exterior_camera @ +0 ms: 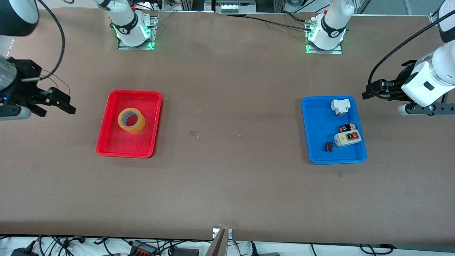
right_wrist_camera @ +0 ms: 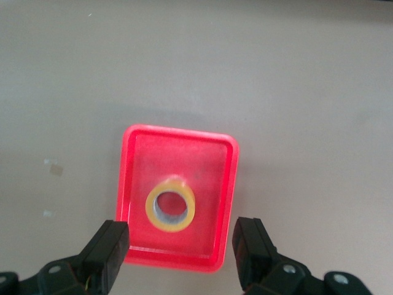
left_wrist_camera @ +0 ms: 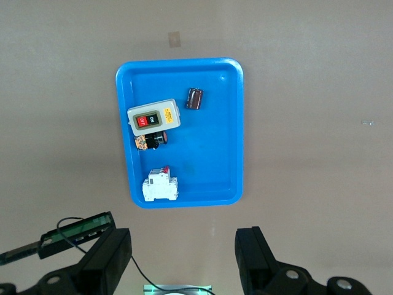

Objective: Place and move tape with both arms

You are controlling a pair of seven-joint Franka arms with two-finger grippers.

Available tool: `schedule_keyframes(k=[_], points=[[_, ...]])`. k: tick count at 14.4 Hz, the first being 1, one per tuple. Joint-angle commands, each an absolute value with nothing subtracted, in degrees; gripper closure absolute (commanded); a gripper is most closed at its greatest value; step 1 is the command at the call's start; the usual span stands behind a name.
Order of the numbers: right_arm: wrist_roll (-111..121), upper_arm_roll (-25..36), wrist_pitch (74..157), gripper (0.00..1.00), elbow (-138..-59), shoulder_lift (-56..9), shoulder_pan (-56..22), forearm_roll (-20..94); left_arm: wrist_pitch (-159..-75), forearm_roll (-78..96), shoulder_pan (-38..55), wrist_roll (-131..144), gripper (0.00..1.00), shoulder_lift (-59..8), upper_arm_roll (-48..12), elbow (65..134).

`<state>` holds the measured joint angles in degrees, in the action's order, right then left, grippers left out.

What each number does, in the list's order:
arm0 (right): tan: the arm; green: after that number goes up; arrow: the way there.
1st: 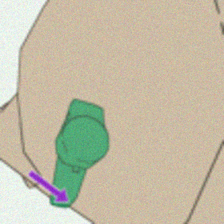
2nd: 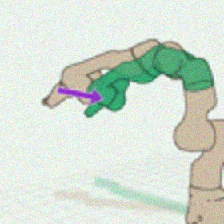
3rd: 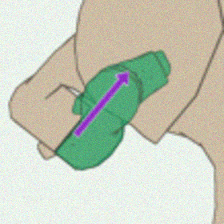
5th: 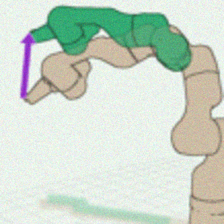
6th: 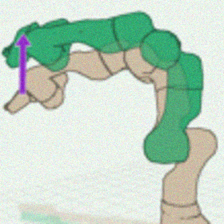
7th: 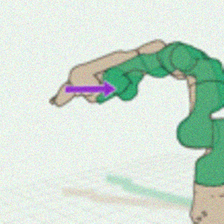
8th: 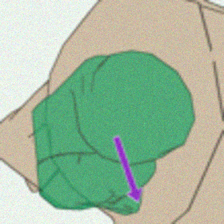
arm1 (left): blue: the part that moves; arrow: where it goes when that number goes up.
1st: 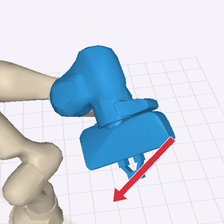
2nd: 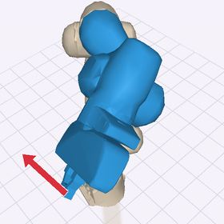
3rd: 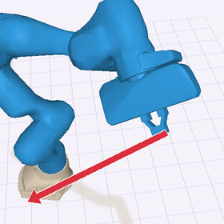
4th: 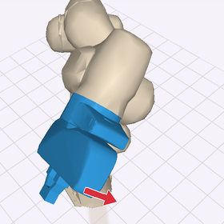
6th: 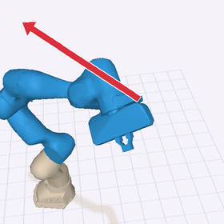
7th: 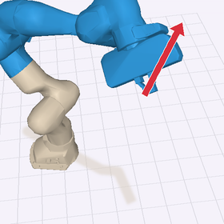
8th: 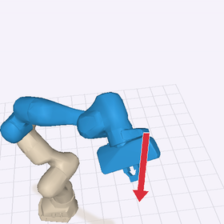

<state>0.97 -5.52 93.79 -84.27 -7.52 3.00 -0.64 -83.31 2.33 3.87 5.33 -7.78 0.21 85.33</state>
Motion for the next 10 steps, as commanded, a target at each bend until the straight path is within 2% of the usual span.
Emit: schedule_keyframes(k=[1,5,7,9,10], points=[[-4.19,-6.24,85.55,0.01,-79.37,-7.83,3.6,0.17,-82.53,1.76,4.04,6.58,0.0,-7.29,0.09,84.81],[-6.06,-6.94,83.84,0.01,-83.65,-1.43,2.99,0.97,-82.97,1.58,4.3,6.15,0.0,-6.95,0.0,85.08],[-6.06,-7.29,84.11,0.01,-86.56,0.87,2.81,0.53,-83.93,1.58,4.13,6.15,0.0,-4.06,-0.96,89.09],[-5.54,-7.21,84.2,0.01,-87.19,1.05,2.46,0.35,-88.4,1.67,3.78,6.15,0.0,-0.02,-1.05,94.63],[-5.19,-7.21,85.07,0.01,-87.97,1.05,2.55,0.35,-88.16,1.67,3.69,6.07,0.0,0.43,-1.05,95.01]])
